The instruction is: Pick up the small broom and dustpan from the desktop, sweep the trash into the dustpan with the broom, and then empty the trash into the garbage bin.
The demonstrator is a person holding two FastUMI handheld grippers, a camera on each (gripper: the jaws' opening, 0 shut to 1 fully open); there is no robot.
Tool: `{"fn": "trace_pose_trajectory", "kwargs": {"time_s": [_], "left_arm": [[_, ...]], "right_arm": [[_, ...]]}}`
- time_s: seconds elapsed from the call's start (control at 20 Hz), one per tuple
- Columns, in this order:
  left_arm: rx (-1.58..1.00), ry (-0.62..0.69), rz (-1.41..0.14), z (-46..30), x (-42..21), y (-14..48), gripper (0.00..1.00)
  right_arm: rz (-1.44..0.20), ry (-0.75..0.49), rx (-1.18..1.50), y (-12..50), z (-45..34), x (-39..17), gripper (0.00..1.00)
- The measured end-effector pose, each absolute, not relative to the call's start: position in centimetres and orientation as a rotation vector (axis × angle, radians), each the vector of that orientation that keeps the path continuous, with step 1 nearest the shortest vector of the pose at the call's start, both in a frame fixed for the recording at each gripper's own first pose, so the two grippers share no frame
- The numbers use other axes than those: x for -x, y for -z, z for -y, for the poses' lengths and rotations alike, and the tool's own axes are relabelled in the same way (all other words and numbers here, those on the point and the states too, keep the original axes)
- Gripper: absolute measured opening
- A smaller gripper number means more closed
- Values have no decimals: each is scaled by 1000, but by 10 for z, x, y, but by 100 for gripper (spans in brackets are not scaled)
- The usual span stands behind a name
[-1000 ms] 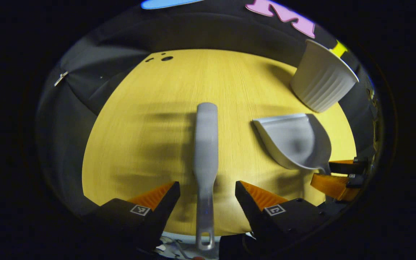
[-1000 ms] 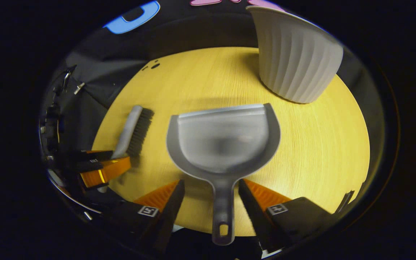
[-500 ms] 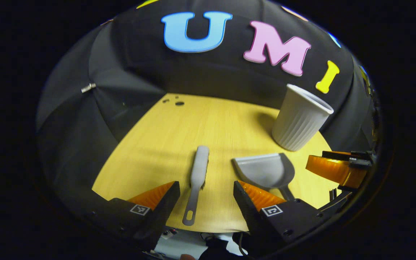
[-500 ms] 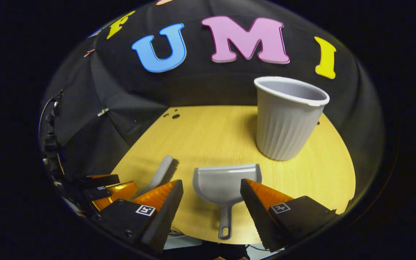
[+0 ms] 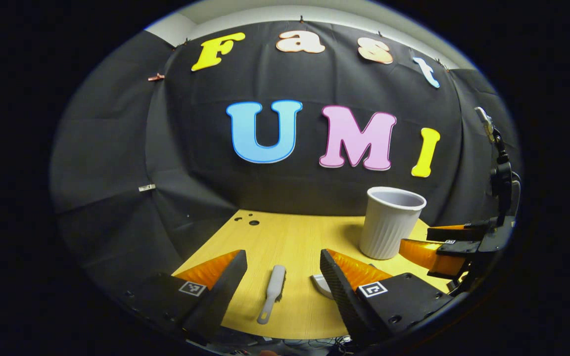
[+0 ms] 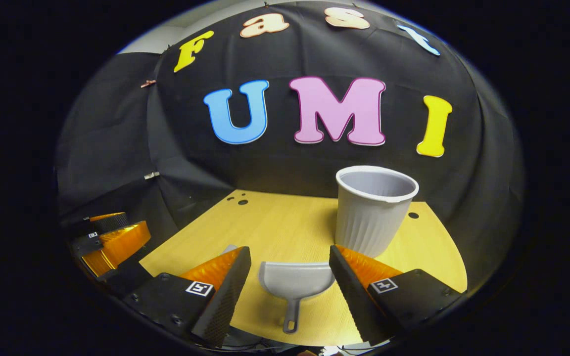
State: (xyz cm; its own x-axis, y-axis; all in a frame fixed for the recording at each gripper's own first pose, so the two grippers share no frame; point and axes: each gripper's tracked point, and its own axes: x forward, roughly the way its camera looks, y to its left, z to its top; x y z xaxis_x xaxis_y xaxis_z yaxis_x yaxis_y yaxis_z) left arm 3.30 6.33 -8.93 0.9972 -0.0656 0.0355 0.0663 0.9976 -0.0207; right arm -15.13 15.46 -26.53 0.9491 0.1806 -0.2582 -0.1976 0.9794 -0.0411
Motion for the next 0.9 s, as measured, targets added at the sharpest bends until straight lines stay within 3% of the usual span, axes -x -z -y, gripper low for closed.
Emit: {"fn": "trace_pose_trajectory", "kwargs": {"time_s": [0.9], "left_arm": [[60, 78, 8, -68, -29, 109, 96]], "right_arm": [[-271, -199, 88, 279, -168, 163, 99]]}}
